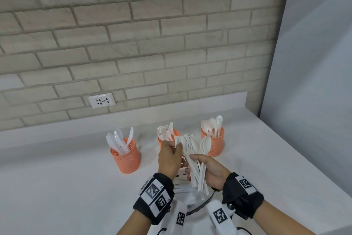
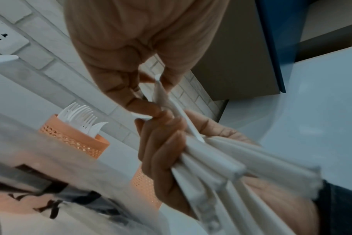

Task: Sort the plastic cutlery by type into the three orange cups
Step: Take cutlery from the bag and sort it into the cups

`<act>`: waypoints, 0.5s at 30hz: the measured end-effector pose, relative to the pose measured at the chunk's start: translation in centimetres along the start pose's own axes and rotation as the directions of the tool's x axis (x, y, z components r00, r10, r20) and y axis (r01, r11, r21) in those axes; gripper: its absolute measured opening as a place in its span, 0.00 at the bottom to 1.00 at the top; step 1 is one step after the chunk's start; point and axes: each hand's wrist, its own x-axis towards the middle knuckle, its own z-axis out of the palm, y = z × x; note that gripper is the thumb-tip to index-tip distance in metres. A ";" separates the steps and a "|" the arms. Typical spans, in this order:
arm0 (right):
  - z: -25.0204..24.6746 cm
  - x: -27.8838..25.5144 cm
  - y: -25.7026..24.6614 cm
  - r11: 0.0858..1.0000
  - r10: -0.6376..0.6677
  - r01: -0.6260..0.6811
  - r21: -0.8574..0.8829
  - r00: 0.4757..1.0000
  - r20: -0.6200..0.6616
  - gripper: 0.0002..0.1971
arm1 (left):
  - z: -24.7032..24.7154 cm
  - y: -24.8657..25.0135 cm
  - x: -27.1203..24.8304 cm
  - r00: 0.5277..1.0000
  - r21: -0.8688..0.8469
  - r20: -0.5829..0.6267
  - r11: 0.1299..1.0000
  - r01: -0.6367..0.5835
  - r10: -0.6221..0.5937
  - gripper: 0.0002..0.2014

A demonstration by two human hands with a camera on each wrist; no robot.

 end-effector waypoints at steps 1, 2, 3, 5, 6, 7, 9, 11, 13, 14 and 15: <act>0.1 0.1 0.1 1.000 -0.002 0.003 0.010 1.000 -0.005 0.09 | 0.0 0.0 0.0 1.000 -0.035 -0.017 0.999 -0.004 0.004 0.08; 0.2 0.1 0.1 1.000 -0.005 0.005 0.014 1.000 -0.010 0.09 | 0.0 0.1 -0.2 1.000 -0.066 -0.029 0.998 -0.009 0.007 0.08; 0.3 0.1 0.1 1.000 -0.008 0.008 0.007 1.000 -0.018 0.09 | 0.0 0.1 -0.3 0.999 -0.094 -0.038 0.996 -0.013 0.009 0.07; 0.6 0.1 0.1 0.999 -0.024 0.023 -0.022 0.999 -0.041 0.08 | 0.0 -0.1 -0.6 1.000 -0.140 -0.027 0.990 0.003 -0.007 0.07; 0.7 0.1 0.1 0.999 -0.036 0.035 -0.031 0.998 -0.052 0.09 | 0.0 -0.3 -0.6 1.000 -0.153 -0.015 0.988 0.016 -0.019 0.08; 0.8 0.0 0.1 0.998 -0.050 0.048 -0.036 0.997 -0.060 0.10 | 0.1 -0.4 -0.7 1.000 -0.164 -0.002 0.986 0.026 -0.027 0.08; 1.0 -0.1 0.1 0.996 -0.073 0.070 -0.055 0.996 -0.058 0.11 | 0.3 -0.6 -0.9 1.000 -0.134 0.018 0.991 0.012 -0.010 0.04; 0.9 -0.1 0.2 0.993 -0.084 0.078 -0.089 0.994 -0.065 0.11 | 0.4 -0.8 -1.0 1.000 -0.090 0.018 0.996 -0.013 0.015 0.08; 0.7 0.0 0.3 0.991 -0.085 0.076 -0.107 0.993 -0.082 0.11 | 0.5 -0.7 -0.9 1.000 -0.116 -0.009 0.993 0.005 -0.006 0.10; 0.6 -0.1 0.3 0.991 -0.085 0.075 -0.109 0.992 -0.091 0.10 | 0.3 -0.4 -0.9 0.999 -0.150 -0.034 0.989 0.009 -0.014 0.10; 0.5 -0.1 0.3 0.991 -0.084 0.073 -0.111 0.992 -0.096 0.10 | 0.1 0.0 -0.8 0.997 -0.198 -0.069 0.980 0.006 -0.020 0.09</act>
